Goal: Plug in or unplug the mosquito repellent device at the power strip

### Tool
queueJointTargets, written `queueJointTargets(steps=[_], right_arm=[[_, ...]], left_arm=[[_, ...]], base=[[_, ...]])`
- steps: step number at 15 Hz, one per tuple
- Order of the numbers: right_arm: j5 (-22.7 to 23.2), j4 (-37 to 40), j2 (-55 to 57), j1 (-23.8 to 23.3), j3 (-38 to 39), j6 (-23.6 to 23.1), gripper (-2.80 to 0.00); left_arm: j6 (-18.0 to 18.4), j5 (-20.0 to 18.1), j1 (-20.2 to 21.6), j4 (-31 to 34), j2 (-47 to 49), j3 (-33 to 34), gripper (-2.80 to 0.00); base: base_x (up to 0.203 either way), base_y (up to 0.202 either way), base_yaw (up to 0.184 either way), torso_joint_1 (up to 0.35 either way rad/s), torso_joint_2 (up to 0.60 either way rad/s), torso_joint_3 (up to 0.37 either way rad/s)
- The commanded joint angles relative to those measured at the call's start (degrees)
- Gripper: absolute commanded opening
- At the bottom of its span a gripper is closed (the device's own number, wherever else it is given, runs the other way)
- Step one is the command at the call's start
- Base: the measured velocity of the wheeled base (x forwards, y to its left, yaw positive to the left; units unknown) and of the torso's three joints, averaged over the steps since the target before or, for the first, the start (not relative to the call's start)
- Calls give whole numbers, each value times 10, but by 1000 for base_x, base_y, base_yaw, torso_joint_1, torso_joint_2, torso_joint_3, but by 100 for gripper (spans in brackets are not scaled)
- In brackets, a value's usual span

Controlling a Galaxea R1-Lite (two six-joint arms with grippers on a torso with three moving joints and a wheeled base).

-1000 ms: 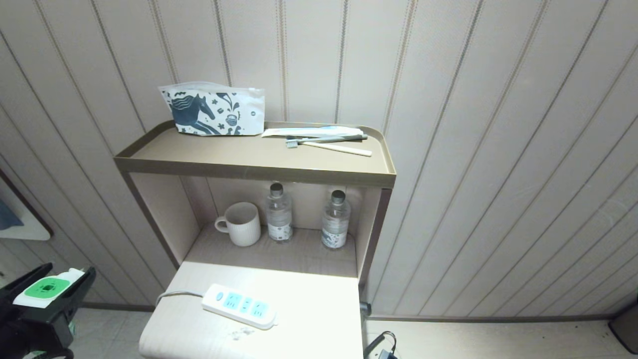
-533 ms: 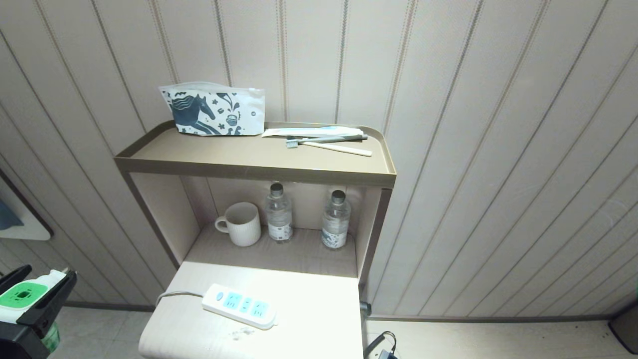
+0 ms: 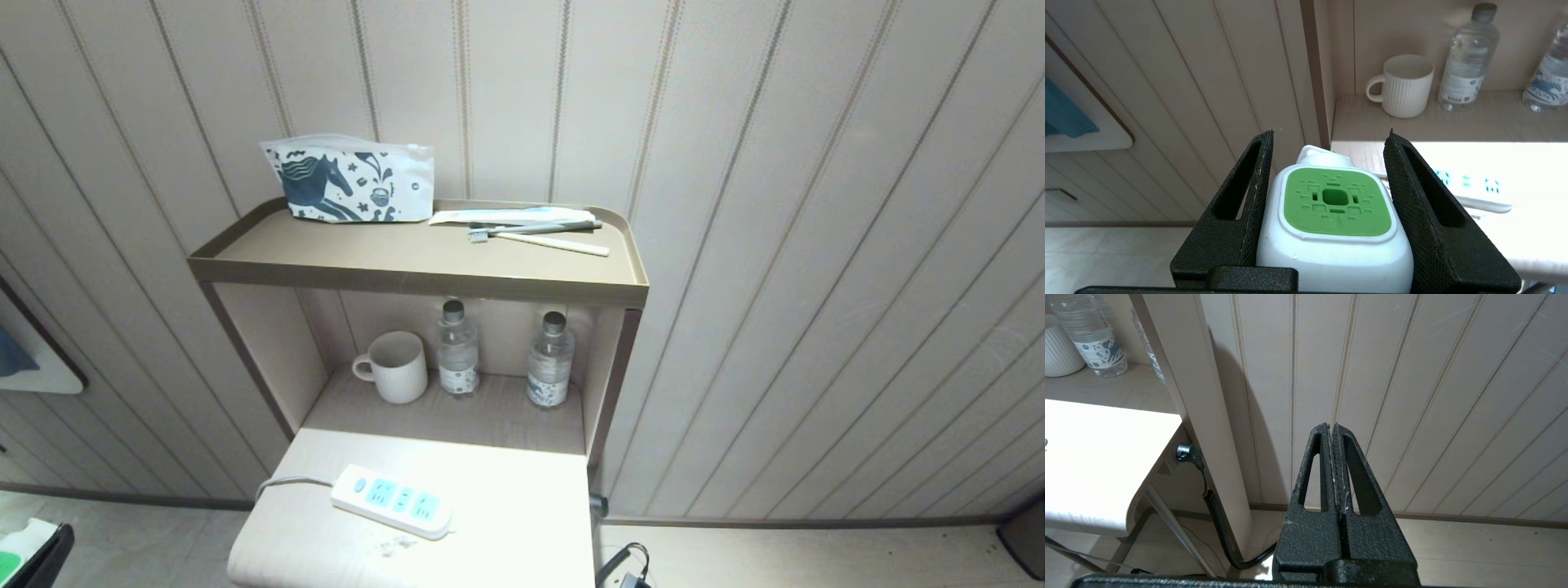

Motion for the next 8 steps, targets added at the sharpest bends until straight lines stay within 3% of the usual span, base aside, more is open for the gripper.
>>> queueJointTargets(steps=[1, 4, 8], right_arm=[[0, 0, 1, 0, 0, 0, -280], [0, 0, 1, 0, 0, 0, -280], [0, 0, 1, 0, 0, 0, -280]], left_arm=[[7, -1, 1, 66, -118, 0, -280], [21, -12, 14, 157, -207, 0, -280], [19, -45, 17, 168, -265, 0, -280]], base=[[0, 0, 0, 0, 0, 0], [0, 0, 0, 0, 0, 0], [0, 0, 0, 0, 0, 0]])
